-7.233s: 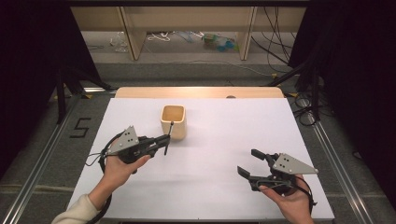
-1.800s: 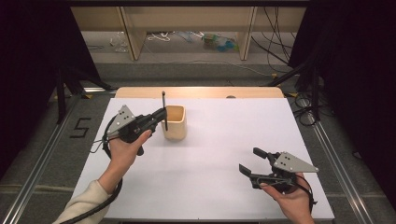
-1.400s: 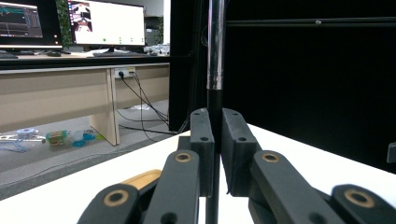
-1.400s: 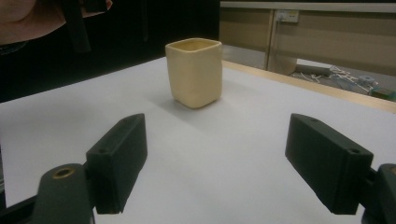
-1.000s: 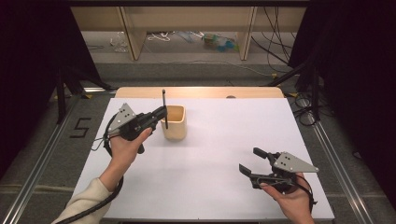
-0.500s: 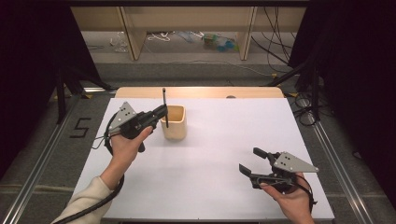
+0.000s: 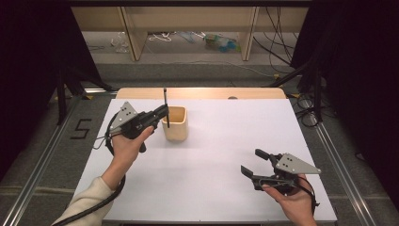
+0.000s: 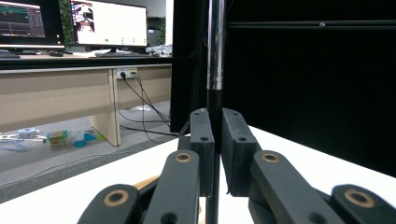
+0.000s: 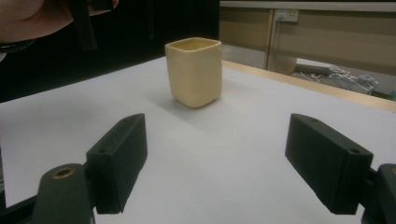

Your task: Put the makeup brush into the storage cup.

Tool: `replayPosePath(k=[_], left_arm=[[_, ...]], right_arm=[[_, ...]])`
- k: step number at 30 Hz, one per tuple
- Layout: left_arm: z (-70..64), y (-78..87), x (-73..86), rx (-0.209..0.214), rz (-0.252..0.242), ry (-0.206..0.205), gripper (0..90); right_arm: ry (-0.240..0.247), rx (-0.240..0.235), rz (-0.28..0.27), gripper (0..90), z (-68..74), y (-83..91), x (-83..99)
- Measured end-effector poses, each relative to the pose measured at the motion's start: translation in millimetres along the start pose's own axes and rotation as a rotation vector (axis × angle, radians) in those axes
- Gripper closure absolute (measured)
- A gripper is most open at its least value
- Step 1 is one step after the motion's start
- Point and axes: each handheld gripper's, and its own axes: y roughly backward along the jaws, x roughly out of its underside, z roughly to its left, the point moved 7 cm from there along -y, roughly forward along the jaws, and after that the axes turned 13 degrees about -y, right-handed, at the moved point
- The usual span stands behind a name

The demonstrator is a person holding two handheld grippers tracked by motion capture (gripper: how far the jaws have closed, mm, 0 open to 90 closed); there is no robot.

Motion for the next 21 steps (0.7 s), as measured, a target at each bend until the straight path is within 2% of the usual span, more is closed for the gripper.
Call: replayPosePath(k=[1, 3, 5, 15, 16, 18, 20, 21], left_arm=[[0.2, -0.3, 0.1, 0.002, -0.001, -0.002, 83.8], [0.1, -1.3, 0.5, 0.001, -0.001, 0.004, 83.8], [0.6, -1.8, 1.1, 0.001, -0.001, -0.001, 83.8], [2.1, -3.6, 1.0, -0.001, -0.002, -0.001, 83.8], [2.3, -3.9, 1.2, 0.0, -0.002, -0.002, 83.8], [2.6, -4.3, 1.4, 0.0, -0.001, -0.006, 83.8], [2.9, -4.7, 1.3, 0.0, -0.001, -0.006, 83.8], [3.0, -4.8, 1.1, 0.001, -0.002, -0.005, 83.8]], right_arm=[[0.005, 0.012, 0.01, 22.1, -0.8, 1.2, 0.3], [0.0, 0.0, 0.0, 22.1, 0.0, 0.0, 0.0], [0.007, 0.022, 0.033, 22.1, -1.6, 2.9, 1.2], [0.004, 0.02, 0.034, 22.1, -1.4, 2.7, 1.5], [-0.001, 0.015, -0.005, 22.1, -0.8, -0.3, 0.0], [-0.001, 0.015, -0.006, 22.1, -0.8, -0.4, -0.1], [-0.009, -0.006, -0.008, 22.1, 0.7, -1.3, 0.1], [0.004, 0.02, 0.033, 22.1, -1.4, 2.6, 1.4]])
